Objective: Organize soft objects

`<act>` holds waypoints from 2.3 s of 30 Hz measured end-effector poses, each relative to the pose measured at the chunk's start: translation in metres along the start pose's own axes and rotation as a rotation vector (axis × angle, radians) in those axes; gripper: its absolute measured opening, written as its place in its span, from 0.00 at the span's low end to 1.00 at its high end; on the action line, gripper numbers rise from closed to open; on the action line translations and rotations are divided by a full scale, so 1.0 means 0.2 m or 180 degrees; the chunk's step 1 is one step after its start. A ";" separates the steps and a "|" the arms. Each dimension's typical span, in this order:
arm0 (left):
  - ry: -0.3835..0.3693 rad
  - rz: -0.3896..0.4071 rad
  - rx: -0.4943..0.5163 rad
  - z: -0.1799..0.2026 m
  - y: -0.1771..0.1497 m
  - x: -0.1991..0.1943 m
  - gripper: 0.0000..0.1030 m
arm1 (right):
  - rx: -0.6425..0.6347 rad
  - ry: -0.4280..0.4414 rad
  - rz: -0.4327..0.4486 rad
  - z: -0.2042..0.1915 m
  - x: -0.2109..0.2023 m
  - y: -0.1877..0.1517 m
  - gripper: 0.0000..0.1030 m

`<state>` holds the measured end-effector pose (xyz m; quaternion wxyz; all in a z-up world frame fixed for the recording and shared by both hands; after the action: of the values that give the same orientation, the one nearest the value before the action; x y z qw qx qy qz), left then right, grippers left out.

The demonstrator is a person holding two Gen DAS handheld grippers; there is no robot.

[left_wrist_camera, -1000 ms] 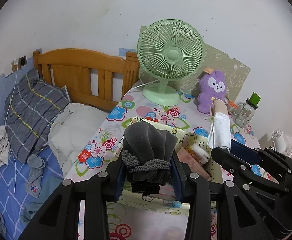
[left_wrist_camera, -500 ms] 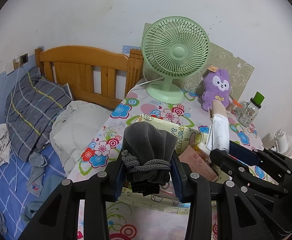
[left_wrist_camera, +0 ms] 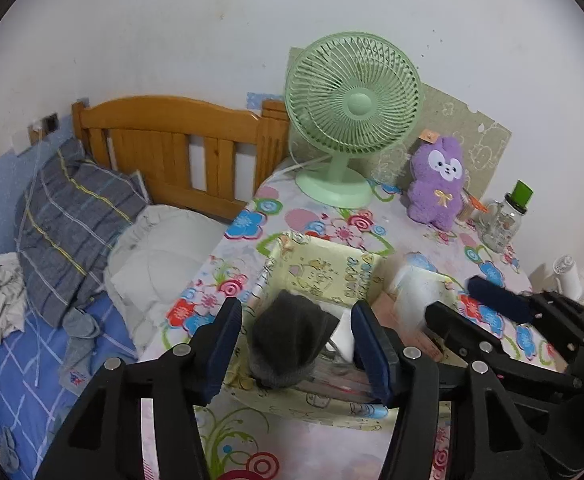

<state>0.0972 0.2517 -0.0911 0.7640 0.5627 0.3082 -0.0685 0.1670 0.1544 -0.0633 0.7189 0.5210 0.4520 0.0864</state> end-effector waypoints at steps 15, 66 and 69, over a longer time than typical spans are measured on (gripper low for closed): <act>-0.0030 0.0065 0.0025 0.03 0.02 -0.04 0.62 | 0.0104 0.0011 0.0119 0.05 -0.07 0.01 0.59; -0.0500 0.0064 0.0622 0.92 -0.07 -0.17 0.78 | 0.0728 -0.0456 0.0351 0.77 -0.64 -0.26 0.64; -0.0496 0.0053 0.0653 0.98 -0.09 -0.16 0.82 | 0.0778 -0.0559 0.0378 0.84 -0.70 -0.30 0.74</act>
<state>0.1400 0.0616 -0.0534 0.7246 0.6334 0.2346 -0.1367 0.1898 -0.0684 -0.0275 0.6805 0.6360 0.3629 0.0272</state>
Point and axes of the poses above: each gripper's, at about its wrist camera, not at the fingertips, and x roughly the way its jaws point, z to its right, y to its top, the point moved 6 cm from there along x, roughly the way its jaws point, and after that the axes turned 8 degrees about z, right-handed, at the moved point
